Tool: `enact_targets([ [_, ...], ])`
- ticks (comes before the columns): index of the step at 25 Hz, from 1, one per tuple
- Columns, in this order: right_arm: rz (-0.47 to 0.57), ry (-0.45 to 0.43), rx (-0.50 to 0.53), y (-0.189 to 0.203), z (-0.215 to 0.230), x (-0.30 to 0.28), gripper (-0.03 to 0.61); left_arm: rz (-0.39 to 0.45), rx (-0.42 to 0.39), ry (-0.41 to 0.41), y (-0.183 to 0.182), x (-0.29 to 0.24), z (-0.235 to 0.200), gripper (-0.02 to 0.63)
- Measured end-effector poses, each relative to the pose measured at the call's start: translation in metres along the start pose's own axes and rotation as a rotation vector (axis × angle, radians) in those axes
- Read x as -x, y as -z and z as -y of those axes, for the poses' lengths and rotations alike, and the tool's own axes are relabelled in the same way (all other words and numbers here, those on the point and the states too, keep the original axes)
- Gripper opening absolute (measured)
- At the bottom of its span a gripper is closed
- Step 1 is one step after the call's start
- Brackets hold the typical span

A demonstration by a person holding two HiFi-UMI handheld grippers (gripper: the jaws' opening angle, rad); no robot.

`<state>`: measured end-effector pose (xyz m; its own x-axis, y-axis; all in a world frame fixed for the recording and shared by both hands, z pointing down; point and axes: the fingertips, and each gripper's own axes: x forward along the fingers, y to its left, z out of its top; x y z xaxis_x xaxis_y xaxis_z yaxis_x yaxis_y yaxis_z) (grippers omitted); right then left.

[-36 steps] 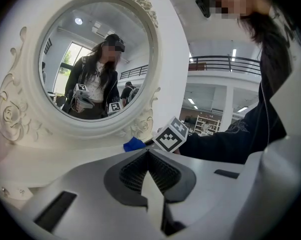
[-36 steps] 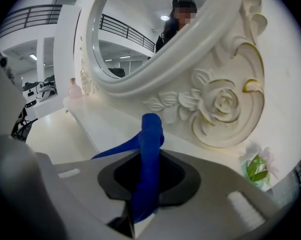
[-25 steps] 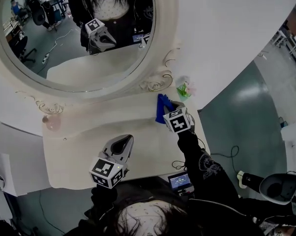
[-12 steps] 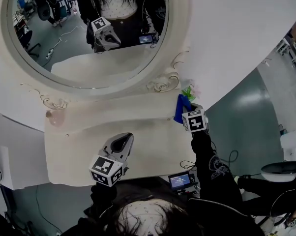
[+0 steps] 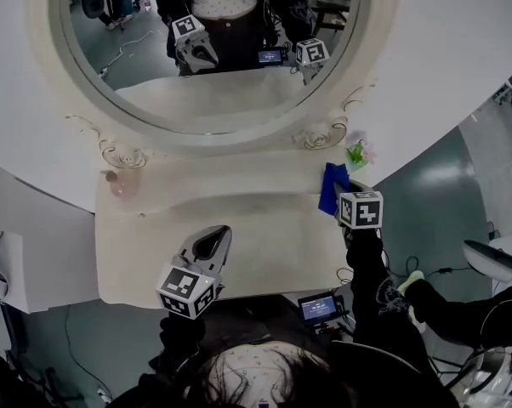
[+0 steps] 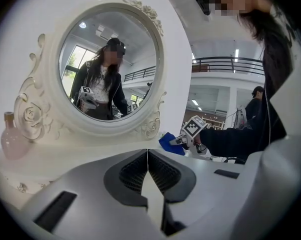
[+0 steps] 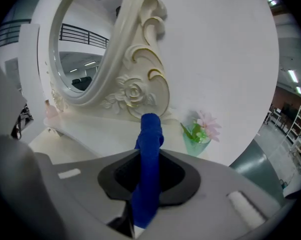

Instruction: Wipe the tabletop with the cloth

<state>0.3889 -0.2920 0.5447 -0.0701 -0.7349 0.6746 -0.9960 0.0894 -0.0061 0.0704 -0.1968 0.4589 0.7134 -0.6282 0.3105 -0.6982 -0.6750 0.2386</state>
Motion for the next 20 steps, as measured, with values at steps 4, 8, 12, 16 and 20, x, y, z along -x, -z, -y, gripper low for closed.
enact_targets([
  [4,0.029,-0.048,0.005,-0.004,-0.059,0.015,0.074,0.012,0.013,-0.016,0.002,0.033,-0.025,0.002],
  [8,0.041,-0.104,0.041,-0.006,-0.135,0.025,0.074,0.029,0.015,-0.033,0.001,0.073,-0.053,0.002],
  [12,0.046,-0.177,0.073,-0.003,-0.213,0.029,0.074,0.030,0.006,-0.053,0.005,0.108,-0.077,0.002],
  [16,0.038,-0.268,0.083,0.009,-0.305,0.022,0.074,0.035,0.008,-0.084,0.012,0.142,-0.108,0.002],
  [20,0.000,-0.376,0.126,0.020,-0.412,0.010,0.074,0.043,0.021,-0.125,0.018,0.185,-0.144,0.002],
])
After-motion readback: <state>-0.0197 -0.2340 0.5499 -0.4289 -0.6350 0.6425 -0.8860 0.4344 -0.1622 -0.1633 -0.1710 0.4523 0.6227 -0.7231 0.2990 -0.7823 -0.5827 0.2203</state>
